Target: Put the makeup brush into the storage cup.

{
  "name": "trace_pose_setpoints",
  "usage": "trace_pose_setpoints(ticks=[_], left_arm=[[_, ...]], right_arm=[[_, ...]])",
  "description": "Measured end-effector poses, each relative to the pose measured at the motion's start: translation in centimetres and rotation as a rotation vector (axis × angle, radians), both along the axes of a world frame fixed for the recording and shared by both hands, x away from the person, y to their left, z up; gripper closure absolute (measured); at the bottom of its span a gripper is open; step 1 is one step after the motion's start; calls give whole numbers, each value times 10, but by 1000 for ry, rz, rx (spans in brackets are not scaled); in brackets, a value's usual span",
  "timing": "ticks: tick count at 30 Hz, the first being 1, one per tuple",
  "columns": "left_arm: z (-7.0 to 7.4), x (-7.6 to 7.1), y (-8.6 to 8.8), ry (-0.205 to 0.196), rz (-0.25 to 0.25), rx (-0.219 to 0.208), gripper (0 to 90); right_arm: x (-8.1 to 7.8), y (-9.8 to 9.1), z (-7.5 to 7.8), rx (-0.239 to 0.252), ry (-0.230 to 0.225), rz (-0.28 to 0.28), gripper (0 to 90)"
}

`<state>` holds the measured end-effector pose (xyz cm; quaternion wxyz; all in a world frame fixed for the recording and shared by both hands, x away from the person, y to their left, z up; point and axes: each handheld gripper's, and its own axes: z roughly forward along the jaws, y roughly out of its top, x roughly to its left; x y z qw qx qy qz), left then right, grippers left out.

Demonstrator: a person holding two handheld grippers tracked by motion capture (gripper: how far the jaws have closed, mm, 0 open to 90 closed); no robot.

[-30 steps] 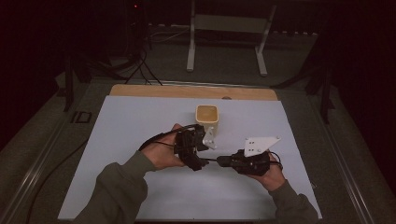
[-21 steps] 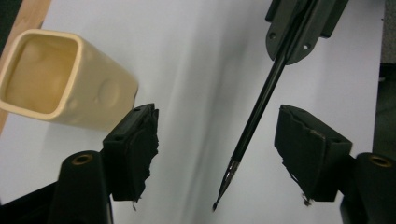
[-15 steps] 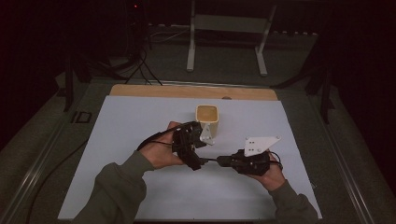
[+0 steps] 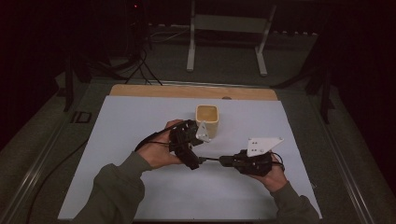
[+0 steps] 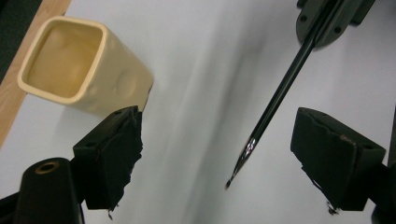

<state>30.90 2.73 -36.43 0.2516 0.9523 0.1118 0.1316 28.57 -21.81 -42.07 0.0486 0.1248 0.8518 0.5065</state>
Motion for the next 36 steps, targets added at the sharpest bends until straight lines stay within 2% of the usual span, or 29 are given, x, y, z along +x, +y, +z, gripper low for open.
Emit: trace_pose_setpoints(ticks=[18, 22, 36], left_arm=[[-1, 9, 22, 31, 81, -82, 157], [-3, 11, 26, 51, 99, -110, 158], [-9, 13, 36, 72, 136, -150, 158]], right_arm=[[-3, -9, 2, 16, -11, -24, 848], [-3, -10, 2, 22, -12, -31, 848], [-3, -15, 6, 39, -26, -58, 848]])
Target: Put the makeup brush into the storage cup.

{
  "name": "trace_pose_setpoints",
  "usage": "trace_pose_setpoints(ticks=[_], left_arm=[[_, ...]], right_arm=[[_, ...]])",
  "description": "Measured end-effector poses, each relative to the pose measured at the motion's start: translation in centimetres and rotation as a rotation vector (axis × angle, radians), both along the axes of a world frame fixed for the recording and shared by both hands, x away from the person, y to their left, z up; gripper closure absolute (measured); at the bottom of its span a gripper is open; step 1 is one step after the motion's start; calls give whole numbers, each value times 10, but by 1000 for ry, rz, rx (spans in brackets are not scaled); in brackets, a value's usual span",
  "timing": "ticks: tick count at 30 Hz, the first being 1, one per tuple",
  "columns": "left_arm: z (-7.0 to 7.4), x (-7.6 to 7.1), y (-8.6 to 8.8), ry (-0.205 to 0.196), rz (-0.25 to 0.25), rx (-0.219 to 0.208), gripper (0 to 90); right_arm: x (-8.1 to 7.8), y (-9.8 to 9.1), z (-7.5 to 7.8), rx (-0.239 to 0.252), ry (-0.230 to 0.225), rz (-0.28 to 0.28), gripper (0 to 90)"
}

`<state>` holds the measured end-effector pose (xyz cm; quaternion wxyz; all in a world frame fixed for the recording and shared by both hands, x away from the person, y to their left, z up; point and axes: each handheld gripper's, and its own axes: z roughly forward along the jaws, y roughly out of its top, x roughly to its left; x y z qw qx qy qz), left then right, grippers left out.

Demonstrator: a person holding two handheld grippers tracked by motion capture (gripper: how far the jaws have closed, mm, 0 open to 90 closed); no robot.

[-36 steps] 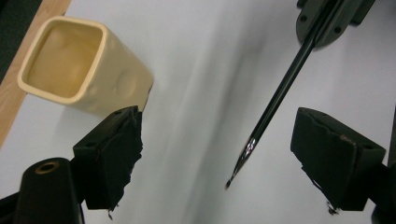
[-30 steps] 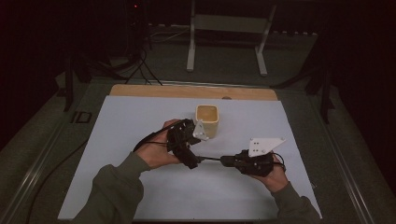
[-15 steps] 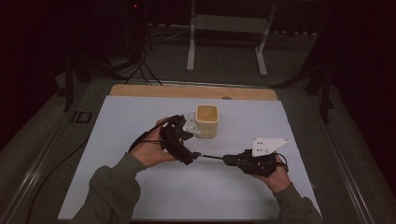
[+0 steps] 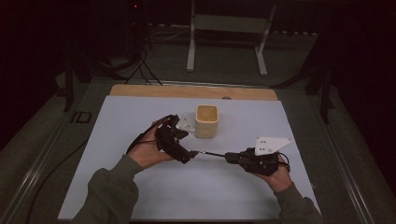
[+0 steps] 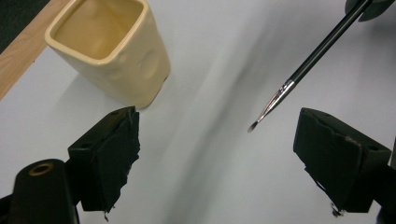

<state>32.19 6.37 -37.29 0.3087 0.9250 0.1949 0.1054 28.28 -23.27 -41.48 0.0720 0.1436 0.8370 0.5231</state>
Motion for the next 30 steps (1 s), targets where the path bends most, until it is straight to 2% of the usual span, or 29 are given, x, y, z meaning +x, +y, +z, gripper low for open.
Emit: trace_pose_setpoints(ticks=[4, 9, 15, 30], left_arm=[[-2, 0, 2, 11, 9, -19, 158], [-4, 2, 5, 18, 18, -23, 159], [-4, 3, 9, 34, 24, -58, 161], [-7, 0, 4, 44, 25, -100, 163]], right_arm=[[0, -1, 1, 8, -4, -7, 848], [0, -1, 2, 20, -12, -19, 848], [1, -1, 4, 38, -22, -31, 848], [2, 1, 10, 93, -62, -75, 848]])
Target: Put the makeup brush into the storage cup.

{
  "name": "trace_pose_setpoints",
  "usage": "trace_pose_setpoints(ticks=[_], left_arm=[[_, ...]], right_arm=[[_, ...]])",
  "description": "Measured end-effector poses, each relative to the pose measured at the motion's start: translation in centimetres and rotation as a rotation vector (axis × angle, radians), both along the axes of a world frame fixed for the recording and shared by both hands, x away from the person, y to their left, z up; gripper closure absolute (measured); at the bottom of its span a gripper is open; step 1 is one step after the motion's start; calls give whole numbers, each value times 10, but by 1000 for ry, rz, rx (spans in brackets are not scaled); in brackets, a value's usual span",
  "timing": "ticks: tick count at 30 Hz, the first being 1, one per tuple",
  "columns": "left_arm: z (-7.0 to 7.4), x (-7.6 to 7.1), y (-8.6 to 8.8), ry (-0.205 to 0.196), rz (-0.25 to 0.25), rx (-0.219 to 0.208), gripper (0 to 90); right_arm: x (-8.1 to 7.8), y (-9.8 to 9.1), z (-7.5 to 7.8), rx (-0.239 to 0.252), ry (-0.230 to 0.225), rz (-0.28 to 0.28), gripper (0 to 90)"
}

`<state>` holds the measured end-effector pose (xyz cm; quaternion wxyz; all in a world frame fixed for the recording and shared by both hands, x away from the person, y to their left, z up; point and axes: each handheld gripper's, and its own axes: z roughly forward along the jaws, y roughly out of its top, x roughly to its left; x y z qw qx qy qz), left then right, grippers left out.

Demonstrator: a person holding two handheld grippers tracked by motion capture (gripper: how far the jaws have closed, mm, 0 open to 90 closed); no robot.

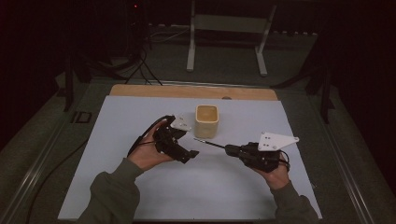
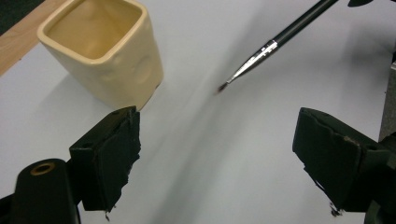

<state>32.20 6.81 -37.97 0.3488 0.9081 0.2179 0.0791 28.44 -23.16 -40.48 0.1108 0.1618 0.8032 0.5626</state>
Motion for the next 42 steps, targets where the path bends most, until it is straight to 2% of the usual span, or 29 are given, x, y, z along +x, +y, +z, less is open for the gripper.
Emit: trace_pose_setpoints(ticks=[19, 34, 42], left_arm=[[-4, -3, -8, 27, -6, -52, 186], [-2, -7, -16, 43, 0, -153, 196], [-3, -9, -20, 52, -9, -189, 208]], right_arm=[[0, 4, 3, 54, -38, -56, 848], [-3, 10, 1, 57, -60, -76, 848], [-4, 10, 1, 72, -72, -94, 848]])
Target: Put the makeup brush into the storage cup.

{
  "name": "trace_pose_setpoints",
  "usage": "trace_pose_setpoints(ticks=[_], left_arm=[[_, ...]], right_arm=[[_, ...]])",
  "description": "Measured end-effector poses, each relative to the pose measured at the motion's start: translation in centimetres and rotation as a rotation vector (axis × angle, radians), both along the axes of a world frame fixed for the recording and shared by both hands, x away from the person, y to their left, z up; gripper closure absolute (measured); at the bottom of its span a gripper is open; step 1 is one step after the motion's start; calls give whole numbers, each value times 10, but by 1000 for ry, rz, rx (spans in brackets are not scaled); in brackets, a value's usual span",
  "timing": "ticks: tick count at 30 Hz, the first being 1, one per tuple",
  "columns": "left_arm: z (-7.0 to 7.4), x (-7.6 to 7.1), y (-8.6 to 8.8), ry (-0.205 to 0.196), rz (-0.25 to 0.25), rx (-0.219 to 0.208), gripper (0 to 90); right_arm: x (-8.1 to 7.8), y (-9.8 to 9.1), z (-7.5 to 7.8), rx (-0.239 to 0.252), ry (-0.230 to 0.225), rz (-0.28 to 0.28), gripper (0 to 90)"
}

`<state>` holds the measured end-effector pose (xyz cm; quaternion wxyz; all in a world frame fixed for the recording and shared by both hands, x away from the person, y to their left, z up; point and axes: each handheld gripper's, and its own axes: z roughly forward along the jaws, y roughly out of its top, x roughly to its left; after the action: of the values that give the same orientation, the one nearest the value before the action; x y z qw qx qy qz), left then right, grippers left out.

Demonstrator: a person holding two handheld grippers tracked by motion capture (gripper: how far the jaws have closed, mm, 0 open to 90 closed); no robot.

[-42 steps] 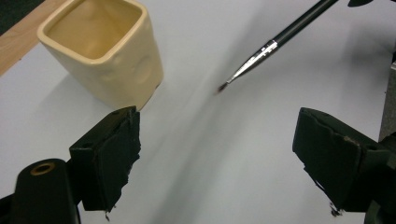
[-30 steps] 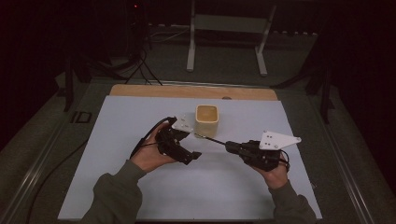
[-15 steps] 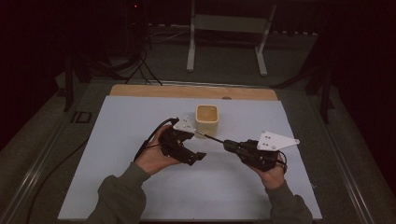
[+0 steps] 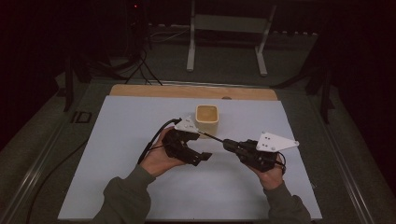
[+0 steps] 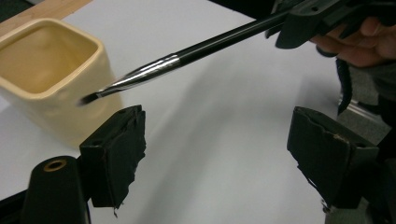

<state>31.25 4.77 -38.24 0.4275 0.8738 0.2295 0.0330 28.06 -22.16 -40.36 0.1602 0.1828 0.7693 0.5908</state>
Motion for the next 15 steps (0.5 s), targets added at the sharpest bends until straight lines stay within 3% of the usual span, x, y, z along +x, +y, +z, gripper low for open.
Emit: trace_pose_setpoints(ticks=[15], left_arm=[[0, 3, 1, 49, 17, -161, 309]], right_arm=[[-3, 2, 0, 24, -31, -23, 848]])
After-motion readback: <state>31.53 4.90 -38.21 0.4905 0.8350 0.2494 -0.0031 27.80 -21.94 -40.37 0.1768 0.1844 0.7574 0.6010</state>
